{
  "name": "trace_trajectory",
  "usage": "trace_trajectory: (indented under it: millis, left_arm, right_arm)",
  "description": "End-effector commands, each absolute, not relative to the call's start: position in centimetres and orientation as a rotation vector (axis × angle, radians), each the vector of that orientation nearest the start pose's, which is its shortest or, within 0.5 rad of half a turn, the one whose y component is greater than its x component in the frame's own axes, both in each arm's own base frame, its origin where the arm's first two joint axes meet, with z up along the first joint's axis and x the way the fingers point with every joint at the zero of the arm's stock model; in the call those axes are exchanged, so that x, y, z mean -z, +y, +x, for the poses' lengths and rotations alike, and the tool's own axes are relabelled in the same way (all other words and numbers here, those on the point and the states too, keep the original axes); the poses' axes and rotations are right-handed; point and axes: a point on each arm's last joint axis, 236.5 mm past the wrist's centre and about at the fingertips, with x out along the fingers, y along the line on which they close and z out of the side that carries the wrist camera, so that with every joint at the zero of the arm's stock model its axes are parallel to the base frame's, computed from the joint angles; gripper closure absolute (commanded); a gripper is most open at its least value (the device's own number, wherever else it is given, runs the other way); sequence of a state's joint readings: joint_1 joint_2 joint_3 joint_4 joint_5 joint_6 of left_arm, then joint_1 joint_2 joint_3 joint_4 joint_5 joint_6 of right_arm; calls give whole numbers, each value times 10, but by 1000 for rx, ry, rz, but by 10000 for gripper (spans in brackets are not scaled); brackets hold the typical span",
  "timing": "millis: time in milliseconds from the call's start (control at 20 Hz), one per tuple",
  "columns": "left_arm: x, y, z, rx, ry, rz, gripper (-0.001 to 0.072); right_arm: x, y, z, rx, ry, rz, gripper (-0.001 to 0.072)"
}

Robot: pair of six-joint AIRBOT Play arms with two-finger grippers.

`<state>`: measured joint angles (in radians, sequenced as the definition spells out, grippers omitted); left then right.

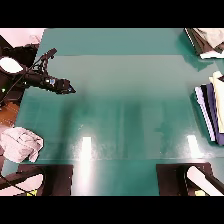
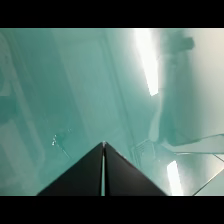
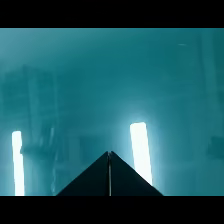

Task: Fold the shirts.

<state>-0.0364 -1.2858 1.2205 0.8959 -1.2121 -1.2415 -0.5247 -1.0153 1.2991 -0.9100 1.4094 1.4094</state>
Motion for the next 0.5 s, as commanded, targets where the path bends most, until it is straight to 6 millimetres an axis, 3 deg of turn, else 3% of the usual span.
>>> trace_trajectory:
  millis: [0, 200, 450]
  left_arm:
    - [-73, -152, 384, 611, 1135, -302, 680]
    - [-73, -152, 384, 611, 1135, -302, 680]
    - [-73, -152, 384, 611, 1135, -302, 679]
  right_arm:
    - [-188, 32, 359, -306, 904, 486, 698]
    - [-191, 63, 359, -382, 908, 445, 698]
    - [-190, 67, 357, -393, 915, 440, 697]
